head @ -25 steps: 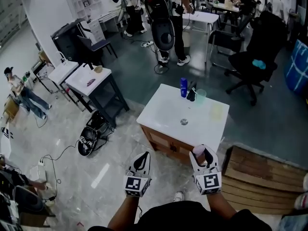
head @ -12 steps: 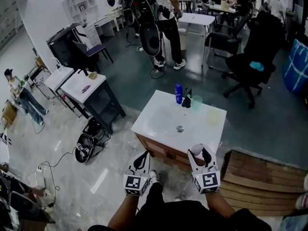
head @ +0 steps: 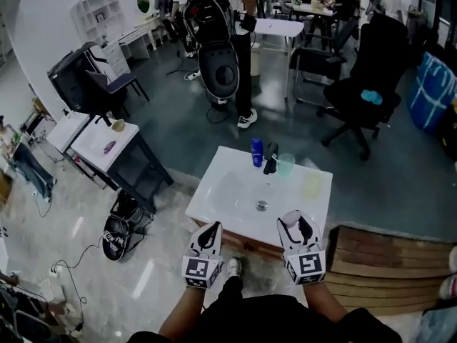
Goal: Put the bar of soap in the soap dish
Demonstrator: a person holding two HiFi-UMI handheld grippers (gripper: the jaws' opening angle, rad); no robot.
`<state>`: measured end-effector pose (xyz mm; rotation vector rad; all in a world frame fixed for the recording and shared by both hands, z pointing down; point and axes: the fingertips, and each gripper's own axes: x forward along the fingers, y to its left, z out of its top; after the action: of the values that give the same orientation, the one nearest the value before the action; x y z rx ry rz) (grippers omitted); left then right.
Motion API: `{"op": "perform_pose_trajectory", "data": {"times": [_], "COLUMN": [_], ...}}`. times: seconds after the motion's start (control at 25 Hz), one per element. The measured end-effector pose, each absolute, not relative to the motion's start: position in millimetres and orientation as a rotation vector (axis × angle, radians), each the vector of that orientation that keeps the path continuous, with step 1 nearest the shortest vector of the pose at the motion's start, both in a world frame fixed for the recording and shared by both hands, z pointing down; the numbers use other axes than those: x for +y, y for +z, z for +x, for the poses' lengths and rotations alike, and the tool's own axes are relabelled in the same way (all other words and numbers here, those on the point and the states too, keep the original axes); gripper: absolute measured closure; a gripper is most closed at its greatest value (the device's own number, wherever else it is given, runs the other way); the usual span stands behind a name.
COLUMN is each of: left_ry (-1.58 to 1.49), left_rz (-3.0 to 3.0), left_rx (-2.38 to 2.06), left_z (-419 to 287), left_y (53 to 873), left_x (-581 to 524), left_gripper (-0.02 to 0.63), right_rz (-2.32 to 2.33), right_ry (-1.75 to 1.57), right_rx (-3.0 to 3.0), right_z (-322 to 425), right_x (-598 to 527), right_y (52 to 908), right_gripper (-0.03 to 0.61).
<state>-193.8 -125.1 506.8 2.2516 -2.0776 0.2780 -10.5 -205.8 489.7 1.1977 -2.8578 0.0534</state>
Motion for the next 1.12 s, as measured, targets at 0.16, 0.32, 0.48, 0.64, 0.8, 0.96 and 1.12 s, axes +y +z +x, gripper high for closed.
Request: {"op": "perform_pose_trajectory", "data": {"times": [0.16, 0.32, 0.48, 0.64, 0.8, 0.96, 1.12], "left_ry": [0.301, 0.318, 0.312, 0.327, 0.337, 0.343, 0.36], "left_rz": [2.311, 2.38, 2.452, 2.525, 2.559, 2.597, 2.619], "left_rx": [-1.985, -1.866, -1.758, -1.663, -1.586, -1.5, -1.431], "left_z": [-206, -213, -218, -218, -216, -214, -210], "left_y": [512, 519, 526, 529, 537, 544, 555], "left_x": [-163, -205, -246, -277, -301, -313, -325], "left_gripper": [0.595, 0.595, 0.595, 0.595, 0.595, 0.595, 0.595], "right_rz": [1.236, 1.337, 1.444, 1.511, 1.567, 1.607, 1.612], "right_ry": [0.068, 0.105, 0.156, 0.21, 0.239, 0.273, 0.333], "right_rx": [-2.777, -2.699, -2.615, -2.538, -2.435, -2.32, -2.213], "right_z": [-22, -22, -19, -18, -8, 2, 18], "right_x": [-232, -258, -281, -302, -327, -343, -363], "right_y": [497, 503, 512, 525, 544, 564, 585], "right_gripper": [0.356, 0.356, 0.356, 0.356, 0.357, 0.359, 0.359]}}
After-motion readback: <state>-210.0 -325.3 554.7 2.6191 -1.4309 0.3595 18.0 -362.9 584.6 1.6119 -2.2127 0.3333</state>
